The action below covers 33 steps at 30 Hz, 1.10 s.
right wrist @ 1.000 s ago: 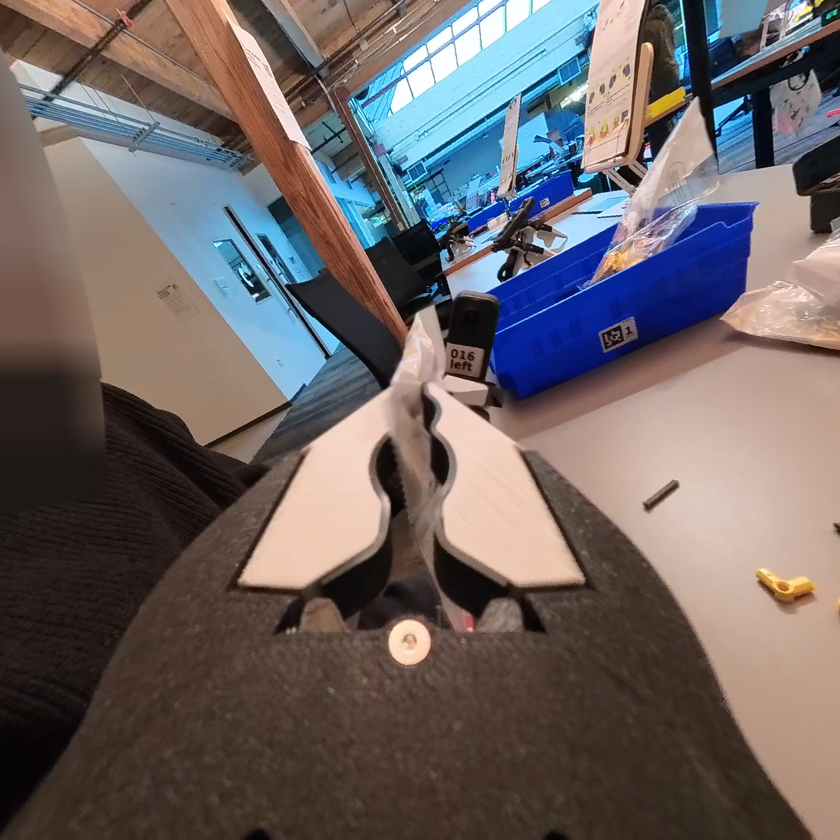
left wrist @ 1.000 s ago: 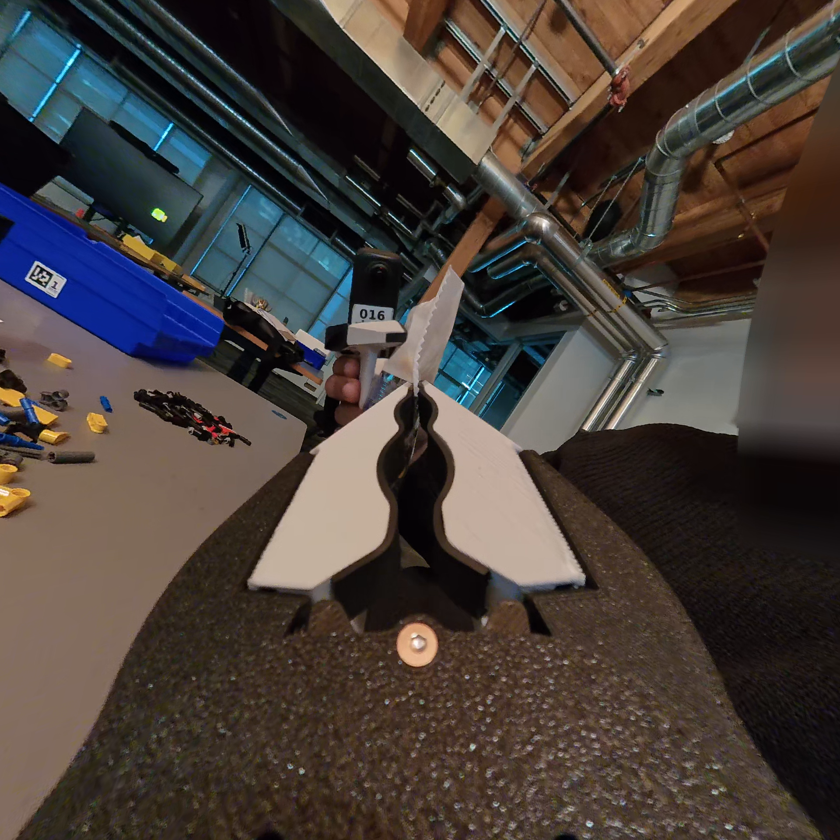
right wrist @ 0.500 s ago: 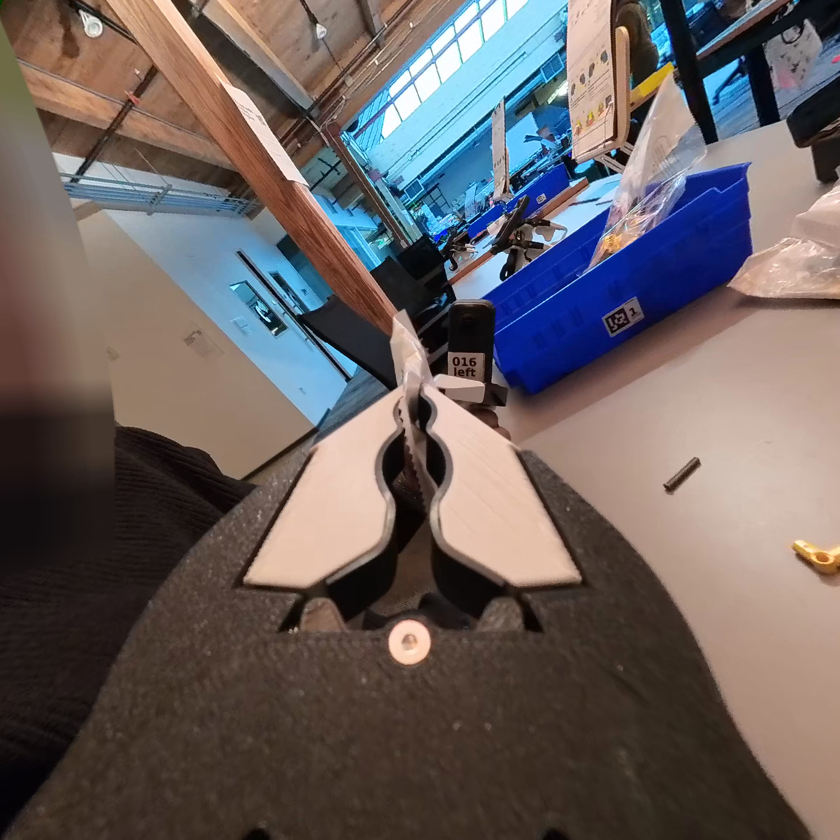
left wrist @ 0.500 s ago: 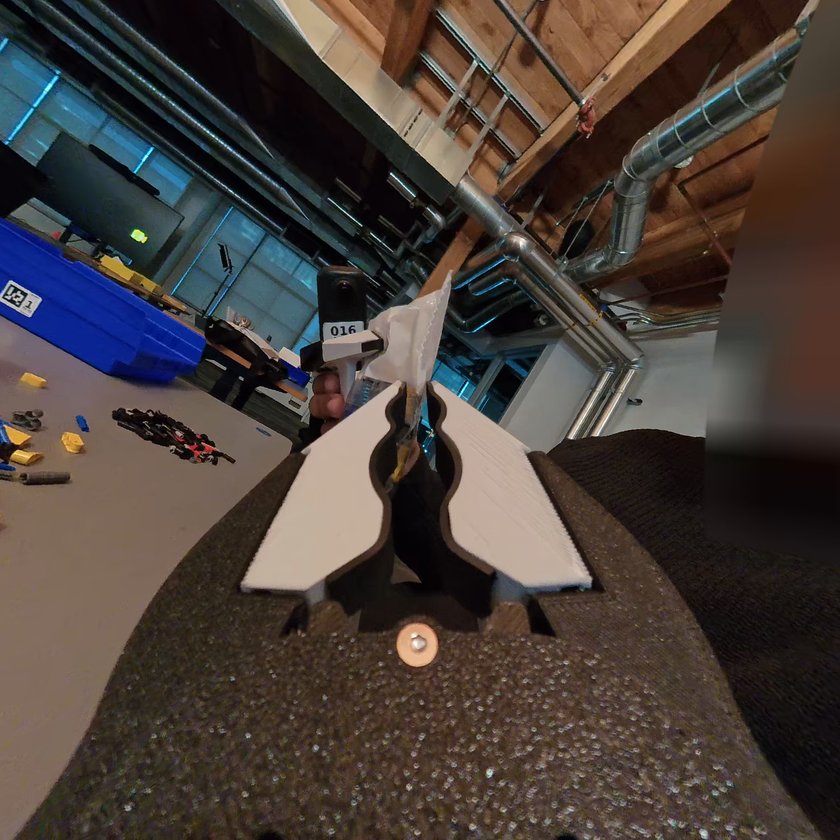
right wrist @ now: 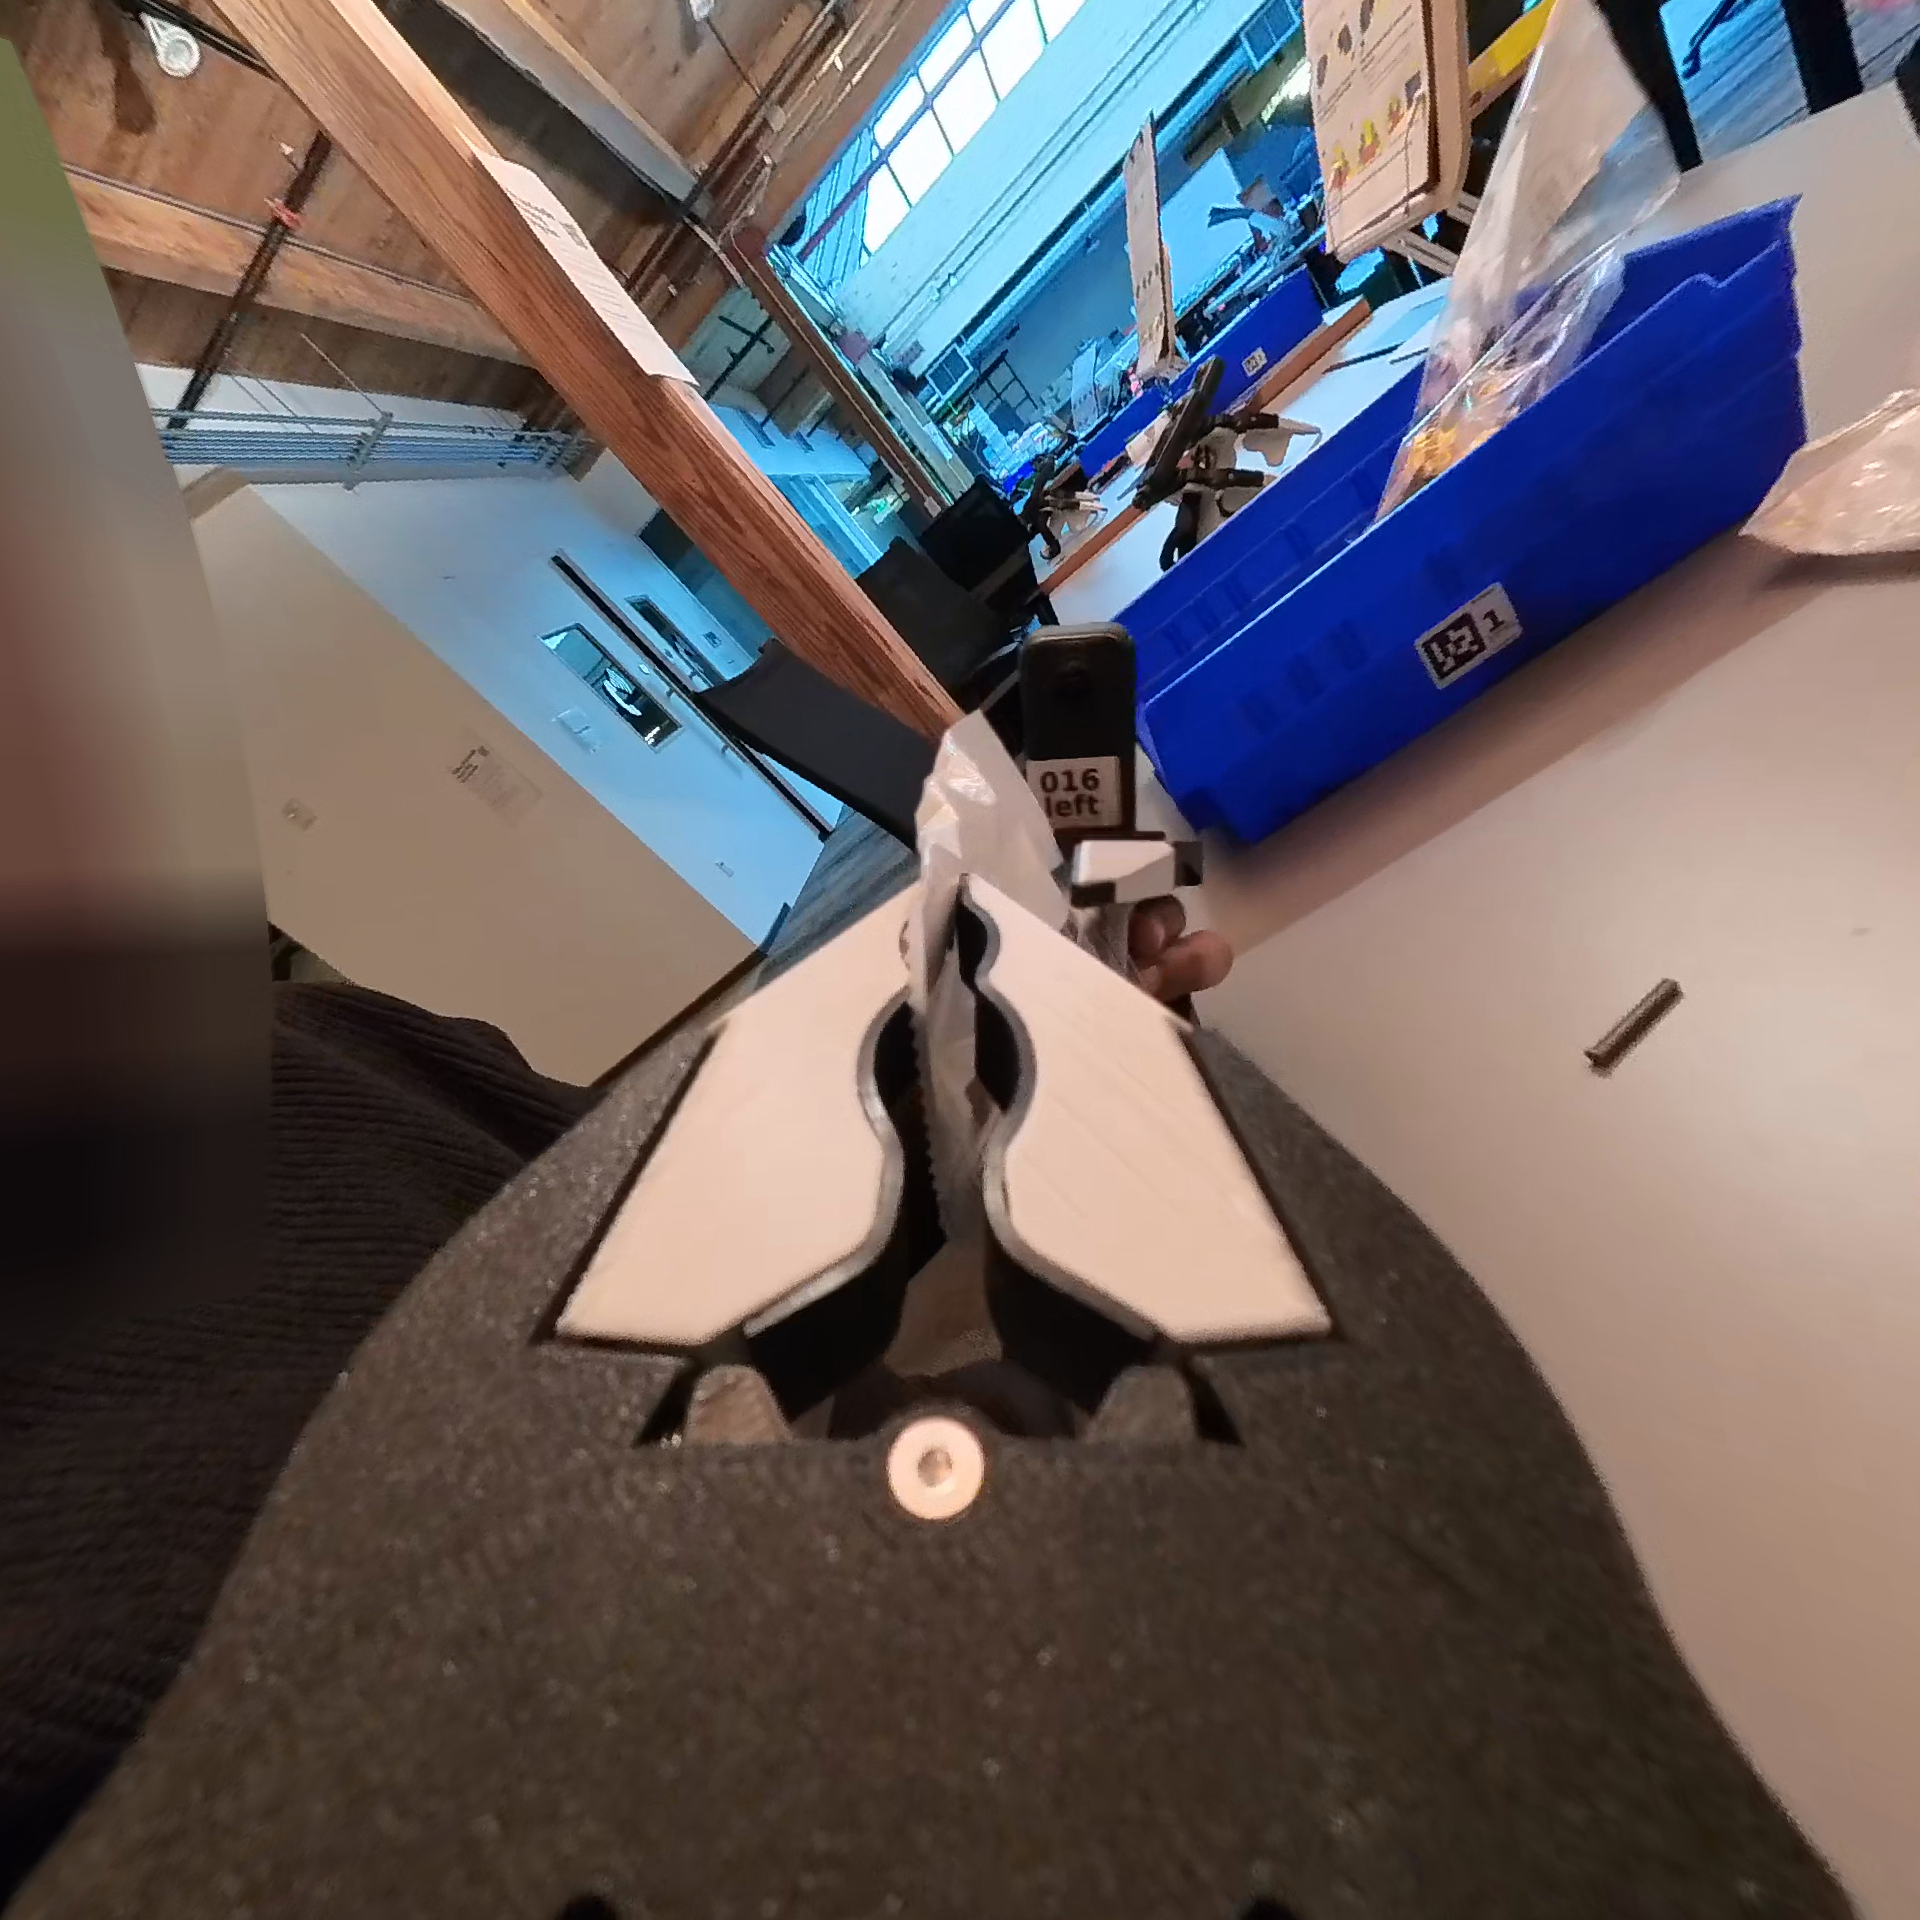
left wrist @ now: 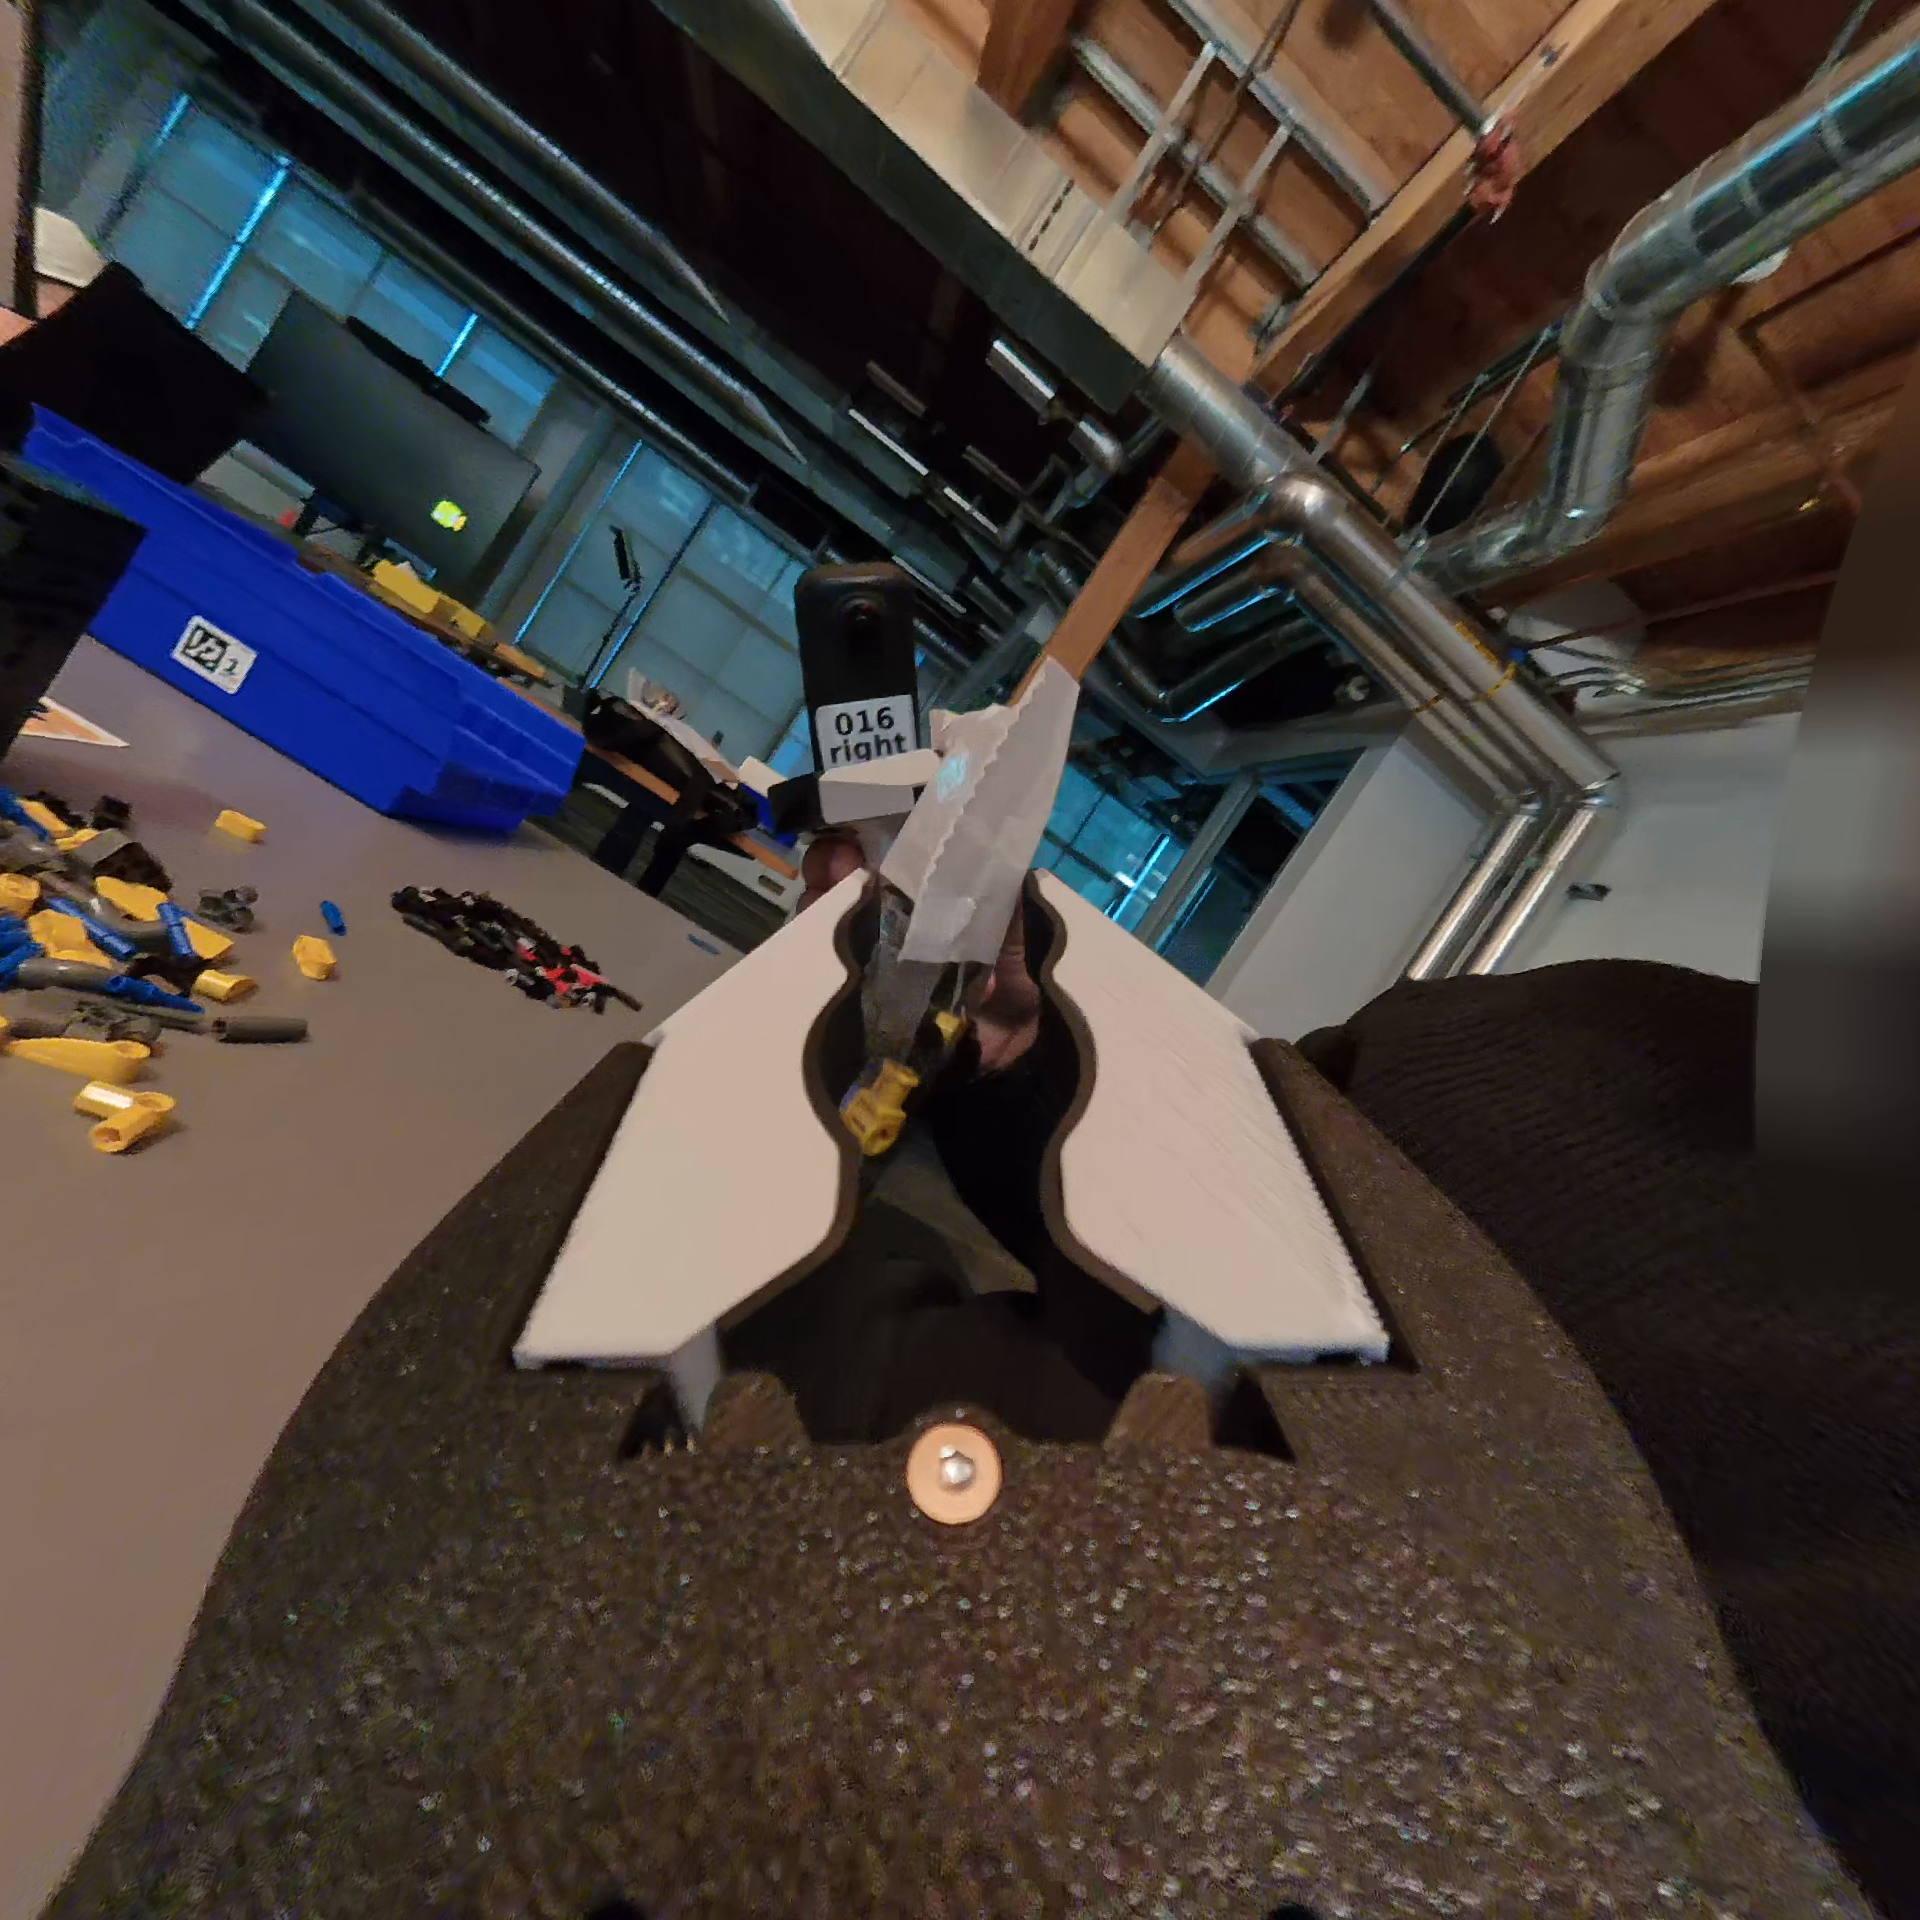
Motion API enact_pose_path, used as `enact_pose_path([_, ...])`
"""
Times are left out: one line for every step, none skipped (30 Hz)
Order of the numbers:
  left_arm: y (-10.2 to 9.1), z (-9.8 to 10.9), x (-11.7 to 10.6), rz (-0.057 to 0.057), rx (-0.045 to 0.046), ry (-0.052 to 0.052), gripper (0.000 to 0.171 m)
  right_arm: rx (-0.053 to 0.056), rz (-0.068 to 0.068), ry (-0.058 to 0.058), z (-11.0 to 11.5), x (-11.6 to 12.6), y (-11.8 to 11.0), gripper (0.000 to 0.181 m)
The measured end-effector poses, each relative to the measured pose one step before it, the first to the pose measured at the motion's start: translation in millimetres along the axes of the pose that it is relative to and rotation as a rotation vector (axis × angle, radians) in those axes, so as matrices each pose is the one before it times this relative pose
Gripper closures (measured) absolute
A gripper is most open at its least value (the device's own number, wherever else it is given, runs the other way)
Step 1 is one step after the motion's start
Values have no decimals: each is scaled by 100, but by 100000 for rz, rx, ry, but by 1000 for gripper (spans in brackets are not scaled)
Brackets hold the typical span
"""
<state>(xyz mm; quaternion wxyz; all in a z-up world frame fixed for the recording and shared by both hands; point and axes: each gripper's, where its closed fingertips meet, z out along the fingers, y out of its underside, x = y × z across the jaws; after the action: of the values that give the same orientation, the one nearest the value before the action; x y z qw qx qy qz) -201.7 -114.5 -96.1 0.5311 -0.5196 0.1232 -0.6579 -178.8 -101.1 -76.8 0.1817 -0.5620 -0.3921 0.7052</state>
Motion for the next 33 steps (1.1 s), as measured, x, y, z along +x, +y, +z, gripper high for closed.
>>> enact_pose_path([186, 48, -149, 930, -1288, -1309, 147, -479, 81, 432, 67, 96, 105, 181])
enact_pose_path([82, 15, -97, 719, -881, -830, 150, -25, 313, 136, 17, 89, 31, 181])
enact_pose_path([-39, -38, -71, 327, -69, -572, 155, 415, 425, 171, -14, 119, -23, 181])
enact_pose_path([-82, -39, -125, -101, 447, -858, 163, 458, 70, 494, -21, 193, -21, 181])
enact_pose_path([-54, -26, -169, -385, 500, -955, 167, 615, -980, -180, -1, 78, -40, 180])
enact_pose_path([-9, -34, -199, -922, 183, -869, 168, 620, -2010, -380, 20, -20, -51, 173])
enact_pose_path([38, -29, -239, -1853, -232, -624, 169, 338, -2288, 301, 40, 21, -41, 168])
enact_pose_path([27, -43, -283, -2086, -80, -709, 169, -446, -2200, 1054, 67, 93, 67, 162])
enact_pose_path([-17, -60, -398, -2338, 399, -1413, 170, -916, -2226, 1383, 123, 120, 136, 155])
enact_pose_path([-22, -60, -337, -2431, 646, -839, 170, -1303, -2213, 1848, 141, 169, 206, 150])
enact_pose_path([-54, -38, -230, -2498, 926, -4, 171, -1767, -2287, 2087, 155, 212, 281, 146])
enact_pose_path([-112, -51, -177, -2437, 1483, 318, 171, -2020, -2268, 2254, 166, 235, 336, 145])
enact_pose_path([-78, -31, -148, -2655, 1337, 600, 171, -1252, -2064, 2223, 112, 254, 217, 145])
enact_pose_path([-24, -10, -97, -2639, 1007, 1056, 171, -320, -1708, 1758, 42, 212, 47, 146])
enact_pose_path([-32, 36, 134, -2280, 977, 2329, 171, -139, -1139, 1514, -24, 212, 30, 155])
enact_pose_path([52, 81, 155, -2036, 404, 2246, 171, 133, -581, 1042, -64, 195, -6, 162])
enact_pose_path([86, 115, 105, -1821, 1, 1616, 171, 248, -195, -3, -83, 58, -27, 167])
enact_pose_path([74, 122, 139, -1686, -47, 1596, 171, 334, 195, -826, -93, -51, -33, 170])
enact_pose_path([57, 96, 58, -1444, -33, 898, 171, 106, 485, -411, -82, 5, -3, 171])
enact_pose_path([85, 55, -28, -1362, -257, 328, 171, -361, 40, -301, -86, 16, 67, 174])
enact_pose_path([93, 43, -29, -1111, -448, 345, 171, -801, -386, 456, -85, 90, 126, 179])
enact_pose_path([100, 38, -15, -1119, -513, 443, 171, -523, -941, 1043, -88, 147, 66, 181])
enact_pose_path([57, 30, -60, -966, -152, 191, 171, -247, -427, 592, -64, 67, 18, 181])
enact_pose_path([2, 39, 22, -654, 174, 625, 171, 150, 603, -41, -45, -12, -57, 181])
enact_pose_path([-7, 43, 40, -529, 283, 671, 171, 607, 1911, 87, -31, 74, -115, 181])
enact_pose_path([-69, 34, -50, -243, 619, -112, 171, 802, 3680, 229, -11, 164, -97, 181])
enact_pose_path([-85, -4, -125, 424, 736, -644, 171, 1022, 4459, -214, 6, 191, -68, 181])
enact_pose_path([-67, -20, -63, 892, 737, -523, 170, 1146, 4104, -1067, 9, 128, -46, 181])
enact_pose_path([-34, -15, -42, 801, 362, -569, 170, 1228, 3573, -1278, 6, 137, -29, 181])
enact_pose_path([-68, -30, -21, 816, 467, -533, 169, 1511, 3549, -1489, -16, 117, -40, 181])
enact_pose_path([-152, -46, 46, 1050, 959, -212, 166, 1958, 3651, -2026, -53, 45, -131, 181])
enact_pose_path([-187, -87, 79, 826, 1228, -5, 162, 2076, 3625, -2590, -59, -44, -175, 181])
enact_pose_path([-108, -74, 39, 733, 592, -118, 160, 1509, 3236, -2438, -41, -55, -128, 181])
